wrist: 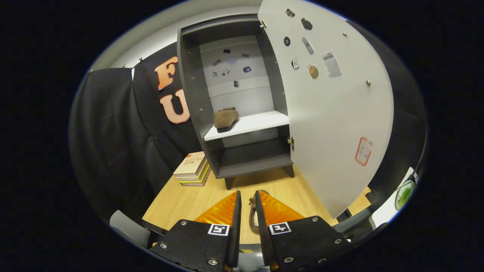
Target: Open the shoe cabinet door, grab the shoes and put them into the shoe cabinet, then close the shoe cabinet door.
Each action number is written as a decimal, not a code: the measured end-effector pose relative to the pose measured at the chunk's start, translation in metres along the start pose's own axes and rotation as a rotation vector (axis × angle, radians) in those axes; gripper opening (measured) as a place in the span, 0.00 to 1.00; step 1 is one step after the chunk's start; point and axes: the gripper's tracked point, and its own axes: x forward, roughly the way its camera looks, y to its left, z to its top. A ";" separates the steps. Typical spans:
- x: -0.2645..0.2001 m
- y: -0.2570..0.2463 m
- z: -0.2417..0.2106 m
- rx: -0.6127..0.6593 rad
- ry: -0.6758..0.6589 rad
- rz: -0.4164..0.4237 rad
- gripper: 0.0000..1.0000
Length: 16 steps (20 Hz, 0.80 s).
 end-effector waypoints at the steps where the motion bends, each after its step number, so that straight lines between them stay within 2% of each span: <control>1: 0.008 0.002 -0.011 0.000 0.022 -0.002 0.24; 10: 0.093 0.013 -0.104 0.051 0.218 0.022 0.25; 16: 0.150 0.007 -0.148 0.080 0.335 0.028 0.25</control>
